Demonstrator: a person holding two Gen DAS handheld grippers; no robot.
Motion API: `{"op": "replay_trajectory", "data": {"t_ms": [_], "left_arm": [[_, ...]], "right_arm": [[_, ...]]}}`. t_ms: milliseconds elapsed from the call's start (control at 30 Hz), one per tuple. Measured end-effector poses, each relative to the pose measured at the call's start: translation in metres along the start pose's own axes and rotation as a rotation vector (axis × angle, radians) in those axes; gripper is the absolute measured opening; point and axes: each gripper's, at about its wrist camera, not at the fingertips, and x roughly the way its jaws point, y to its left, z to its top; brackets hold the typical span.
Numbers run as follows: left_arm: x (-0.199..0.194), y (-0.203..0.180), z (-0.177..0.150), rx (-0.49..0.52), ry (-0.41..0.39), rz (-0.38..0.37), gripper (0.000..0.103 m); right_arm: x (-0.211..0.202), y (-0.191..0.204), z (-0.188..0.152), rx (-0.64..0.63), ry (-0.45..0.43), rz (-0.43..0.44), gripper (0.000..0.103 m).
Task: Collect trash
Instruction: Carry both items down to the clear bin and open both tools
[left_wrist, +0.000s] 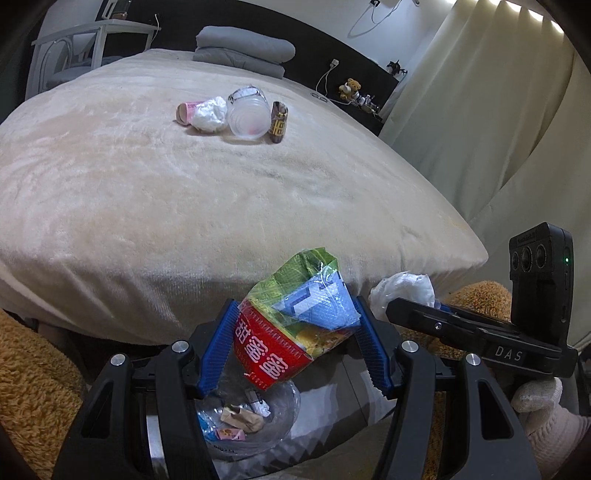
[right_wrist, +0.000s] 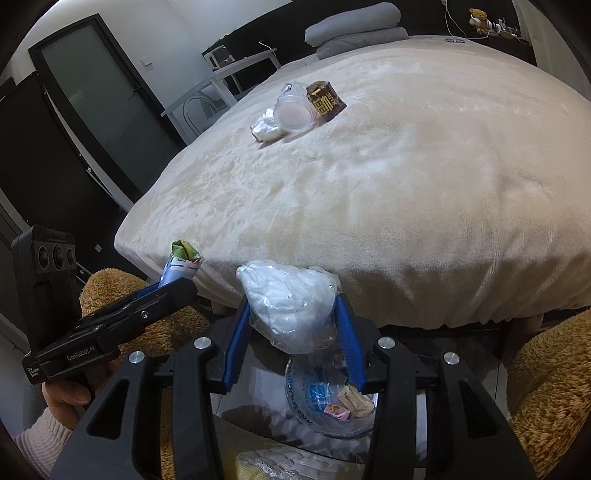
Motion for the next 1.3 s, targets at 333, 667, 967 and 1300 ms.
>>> {"op": "replay_trajectory", "data": {"t_ms": [333, 667, 967, 1300], "left_arm": [[0.034, 0.009, -0.022, -0.06, 0.188, 0.023, 0.061], [0.073, 0.024, -0.04, -0.141, 0.38, 0.04, 0.061], [0.102, 0.036, -0.055, -0.213, 0.515, 0.056, 0.061], [0.114, 0.054, -0.062, -0.266, 0.608, 0.077, 0.061]], "right_arm": [[0.028, -0.017, -0.011, 0.087, 0.144, 0.005, 0.045], [0.072, -0.034, -0.024, 0.181, 0.336, -0.026, 0.045], [0.101, -0.044, -0.033, 0.252, 0.475, -0.04, 0.045], [0.12, -0.061, -0.041, 0.311, 0.563, -0.077, 0.046]]}}
